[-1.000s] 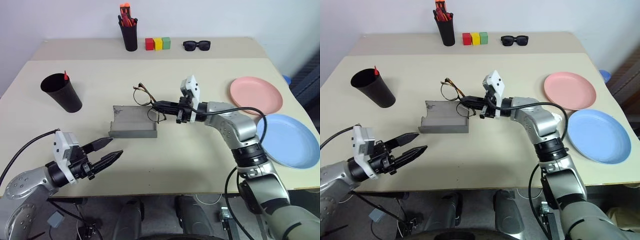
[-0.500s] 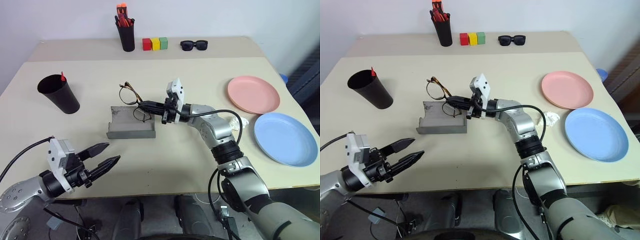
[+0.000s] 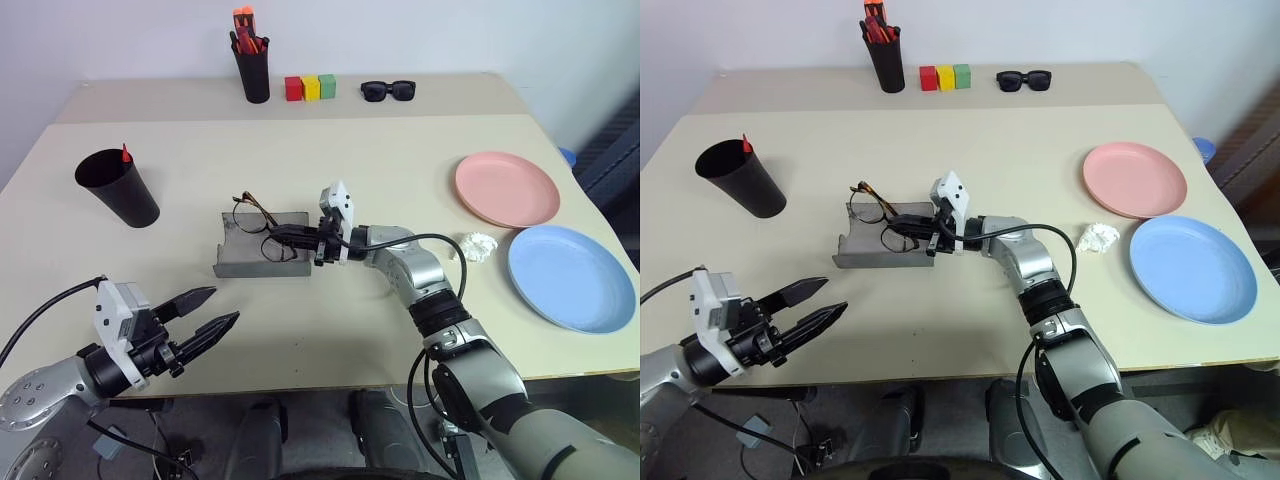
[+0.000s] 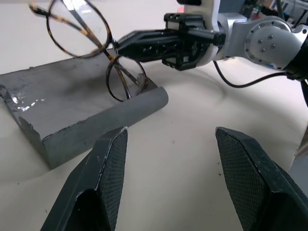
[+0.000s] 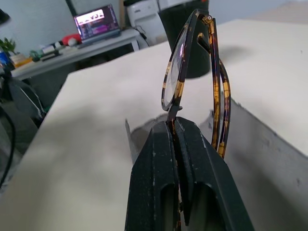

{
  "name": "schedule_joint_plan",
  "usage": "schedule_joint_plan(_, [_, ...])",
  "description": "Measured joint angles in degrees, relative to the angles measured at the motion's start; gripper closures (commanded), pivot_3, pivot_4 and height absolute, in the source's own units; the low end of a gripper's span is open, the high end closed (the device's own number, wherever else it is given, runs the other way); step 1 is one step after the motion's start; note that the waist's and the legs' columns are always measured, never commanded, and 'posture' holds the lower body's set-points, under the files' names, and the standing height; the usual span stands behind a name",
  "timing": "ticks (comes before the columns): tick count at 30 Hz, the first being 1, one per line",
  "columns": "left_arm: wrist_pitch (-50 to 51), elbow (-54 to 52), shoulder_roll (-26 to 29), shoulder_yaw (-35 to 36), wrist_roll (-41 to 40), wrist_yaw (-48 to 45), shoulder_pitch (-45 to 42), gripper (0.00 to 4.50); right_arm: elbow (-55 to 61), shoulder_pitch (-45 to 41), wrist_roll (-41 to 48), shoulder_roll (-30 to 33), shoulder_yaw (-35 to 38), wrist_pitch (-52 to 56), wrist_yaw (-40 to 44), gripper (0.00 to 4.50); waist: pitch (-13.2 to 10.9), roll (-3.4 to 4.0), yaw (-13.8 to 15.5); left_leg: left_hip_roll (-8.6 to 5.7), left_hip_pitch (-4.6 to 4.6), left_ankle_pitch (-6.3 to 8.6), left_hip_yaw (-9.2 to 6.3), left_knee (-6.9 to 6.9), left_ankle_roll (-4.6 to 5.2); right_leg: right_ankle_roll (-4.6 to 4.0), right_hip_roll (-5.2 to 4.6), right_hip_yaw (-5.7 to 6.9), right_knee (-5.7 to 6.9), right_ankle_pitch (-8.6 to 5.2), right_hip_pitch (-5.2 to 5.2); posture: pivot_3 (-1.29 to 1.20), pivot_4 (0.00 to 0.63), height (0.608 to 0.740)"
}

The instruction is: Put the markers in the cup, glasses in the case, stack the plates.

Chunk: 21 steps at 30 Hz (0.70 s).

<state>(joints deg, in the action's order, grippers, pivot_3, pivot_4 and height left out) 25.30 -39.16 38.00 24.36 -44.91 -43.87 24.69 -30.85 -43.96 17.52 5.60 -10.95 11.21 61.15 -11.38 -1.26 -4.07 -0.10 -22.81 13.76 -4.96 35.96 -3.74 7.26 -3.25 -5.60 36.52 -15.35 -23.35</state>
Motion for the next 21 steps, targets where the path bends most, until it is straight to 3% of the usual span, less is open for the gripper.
schedule_joint_plan(5, [-0.7, -0.4, -0.5, 0.0, 0.5, 0.1, 0.5, 1.53, -1.2, 0.1, -2.9, 0.3, -1.2, -3.0, 0.8, 4.48, 0.0, 0.0, 0.0, 0.0, 0.01, 0.0, 0.0, 0.0, 0.0, 0.0, 0.0, 0.0, 0.0, 0.0, 0.0, 0.0, 0.15, 0.74])
schedule_joint_plan(6, [-0.9, -0.4, -0.5, 0.0, 0.5, 0.1, 0.5, 1.53, -1.3, 0.1, -3.3, 0.4, -1.3, -3.3, 1.1, 4.2, 0.0, 0.0, 0.0, 0.0, 0.01, 0.0, 0.0, 0.0, 0.0, 0.0, 0.0, 0.0, 0.01, 0.0, 0.0, 0.0, 0.15, 0.74])
schedule_joint_plan(8, [-0.9, -0.4, -0.5, 0.0, 0.6, 0.1, 0.5, 1.53, -1.3, 0.1, -3.8, 0.4, -1.4, -3.7, 1.4, 3.52, 0.0, 0.0, 0.0, 0.0, 0.01, 0.0, 0.0, 0.01, 0.0, 0.0, 0.0, 0.0, 0.02, 0.0, 0.0, 0.0, 0.15, 0.74])
schedule_joint_plan(15, [-0.9, -0.4, -0.5, 0.0, 0.6, 0.2, -0.1, 1.53, -1.3, 0.1, -4.4, 0.9, -1.2, -4.1, 2.0, 0.03, 0.0, 0.0, 0.0, 0.0, 0.02, 0.0, 0.0, 0.01, 0.0, 0.0, 0.0, 0.0, 0.03, 0.0, 0.01, 0.0, 0.15, 0.74])
schedule_joint_plan(21, [-0.5, 0.4, -0.5, 0.0, -0.3, 1.8, -4.3, 1.53, -0.2, 0.1, -3.2, 0.9, 1.0, -2.7, 0.3, 0.03, 0.0, 0.0, 0.1, 0.0, 0.04, 0.0, -0.01, 0.04, -0.01, 0.02, 0.0, 0.0, 0.12, 0.01, 0.01, 0.0, 0.15, 0.74])
